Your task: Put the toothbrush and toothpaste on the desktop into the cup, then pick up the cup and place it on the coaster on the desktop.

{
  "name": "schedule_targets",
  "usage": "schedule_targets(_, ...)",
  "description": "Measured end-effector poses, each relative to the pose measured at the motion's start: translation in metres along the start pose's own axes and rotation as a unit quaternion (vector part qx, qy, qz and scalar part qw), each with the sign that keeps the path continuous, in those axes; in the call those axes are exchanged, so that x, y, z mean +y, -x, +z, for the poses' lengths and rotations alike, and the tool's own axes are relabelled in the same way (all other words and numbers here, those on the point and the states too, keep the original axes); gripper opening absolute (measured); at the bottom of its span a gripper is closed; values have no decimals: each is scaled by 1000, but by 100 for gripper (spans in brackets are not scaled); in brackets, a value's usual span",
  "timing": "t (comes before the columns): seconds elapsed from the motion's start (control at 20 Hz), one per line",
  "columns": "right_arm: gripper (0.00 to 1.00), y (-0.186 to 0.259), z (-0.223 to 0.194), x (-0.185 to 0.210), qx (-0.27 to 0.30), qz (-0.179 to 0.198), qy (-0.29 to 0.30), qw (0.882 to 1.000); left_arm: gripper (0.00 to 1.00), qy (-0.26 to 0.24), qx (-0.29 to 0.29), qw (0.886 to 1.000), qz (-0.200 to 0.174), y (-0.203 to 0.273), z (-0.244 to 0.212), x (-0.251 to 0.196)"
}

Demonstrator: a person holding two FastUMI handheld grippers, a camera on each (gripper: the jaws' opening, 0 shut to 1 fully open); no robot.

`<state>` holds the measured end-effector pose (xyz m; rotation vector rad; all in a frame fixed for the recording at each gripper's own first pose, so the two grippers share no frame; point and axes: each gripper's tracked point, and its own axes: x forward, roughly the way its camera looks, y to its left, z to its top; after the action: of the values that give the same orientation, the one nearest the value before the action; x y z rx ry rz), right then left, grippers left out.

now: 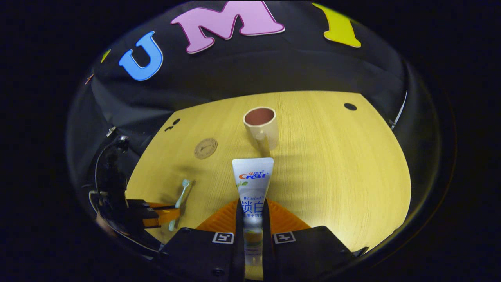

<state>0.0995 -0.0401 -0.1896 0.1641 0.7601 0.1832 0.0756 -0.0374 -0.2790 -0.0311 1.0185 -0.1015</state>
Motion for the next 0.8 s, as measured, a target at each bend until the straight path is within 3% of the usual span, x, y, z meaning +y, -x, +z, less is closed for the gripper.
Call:
schedule_targets(0.3,21,1,85,4,-76,-6,21,997,7,-20,-91,995,-31,51,66,-23)
schedule_targets(0.55,21,-6,158,19,-148,-1,54,987,6,-14,-168,984,-52,97,124,-38)
schedule_targets(0.8,21,-32,192,35,-187,13,63,980,6,-8,-220,974,-48,119,162,-39)
